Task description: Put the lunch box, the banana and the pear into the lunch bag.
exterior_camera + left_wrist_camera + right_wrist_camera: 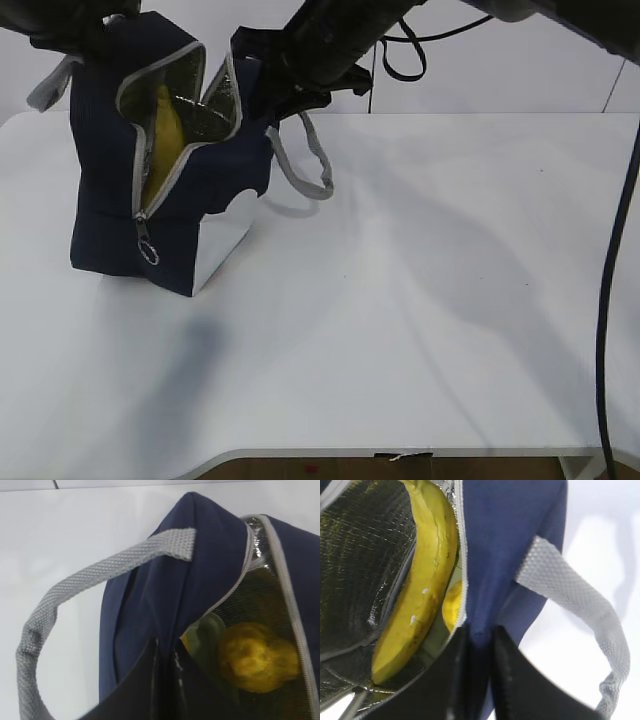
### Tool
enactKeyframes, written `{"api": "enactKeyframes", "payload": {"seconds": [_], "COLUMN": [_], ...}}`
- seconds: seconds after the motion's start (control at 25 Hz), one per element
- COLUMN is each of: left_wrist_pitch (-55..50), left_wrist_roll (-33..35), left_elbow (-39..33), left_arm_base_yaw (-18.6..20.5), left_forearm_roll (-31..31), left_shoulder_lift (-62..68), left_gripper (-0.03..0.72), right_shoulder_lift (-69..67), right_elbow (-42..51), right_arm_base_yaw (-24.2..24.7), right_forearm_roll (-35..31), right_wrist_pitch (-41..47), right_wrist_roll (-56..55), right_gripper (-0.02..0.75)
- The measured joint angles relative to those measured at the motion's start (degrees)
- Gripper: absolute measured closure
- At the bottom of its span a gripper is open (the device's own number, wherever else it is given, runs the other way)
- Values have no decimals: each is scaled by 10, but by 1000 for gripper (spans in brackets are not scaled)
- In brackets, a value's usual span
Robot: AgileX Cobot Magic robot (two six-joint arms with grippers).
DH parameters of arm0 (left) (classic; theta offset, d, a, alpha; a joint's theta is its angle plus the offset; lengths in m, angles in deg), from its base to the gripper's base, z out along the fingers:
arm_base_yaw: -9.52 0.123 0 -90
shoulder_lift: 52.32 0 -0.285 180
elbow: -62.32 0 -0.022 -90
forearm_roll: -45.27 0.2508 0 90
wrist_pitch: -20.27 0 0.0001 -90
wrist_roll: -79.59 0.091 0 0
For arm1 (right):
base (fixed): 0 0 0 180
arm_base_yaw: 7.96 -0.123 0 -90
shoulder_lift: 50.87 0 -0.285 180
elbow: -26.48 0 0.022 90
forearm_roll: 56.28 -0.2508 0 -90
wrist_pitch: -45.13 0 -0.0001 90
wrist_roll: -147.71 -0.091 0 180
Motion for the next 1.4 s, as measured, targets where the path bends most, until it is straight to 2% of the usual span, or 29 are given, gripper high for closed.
{"api": "enactKeyframes", "payload": {"seconds": [0.12, 0.2, 0.56, 0.88, 1.04, 1.16, 1.4], "left_wrist_pitch": [2, 2, 2, 8, 26, 32, 32], "left_wrist_roll": [0, 3, 23, 34, 40, 42, 42], "left_elbow": [0, 0, 0, 0, 0, 0, -1], "left_arm_base_yaw": [0, 0, -54, -96, -119, -127, -140], "left_forearm_roll": [-16, -33, -68, -108, -121, -145, -158], "left_shoulder_lift": [0, 0, -7, -8, -8, -8, -8], "left_gripper": [694, 694, 694, 694, 694, 694, 694], "right_shoulder_lift": [0, 0, -3, 10, 26, 46, 101], "right_elbow": [0, -3, -98, -119, -119, -98, 10], "right_arm_base_yaw": [0, 0, 0, 0, 0, 0, 0], "right_forearm_roll": [0, 0, 25, 108, 129, 140, 183], "right_wrist_pitch": [1, 7, 119, 136, 140, 140, 139], "right_wrist_roll": [15, 27, 58, 49, 45, 44, 50], "right_gripper": [701, 726, 729, 729, 729, 729, 729]}}
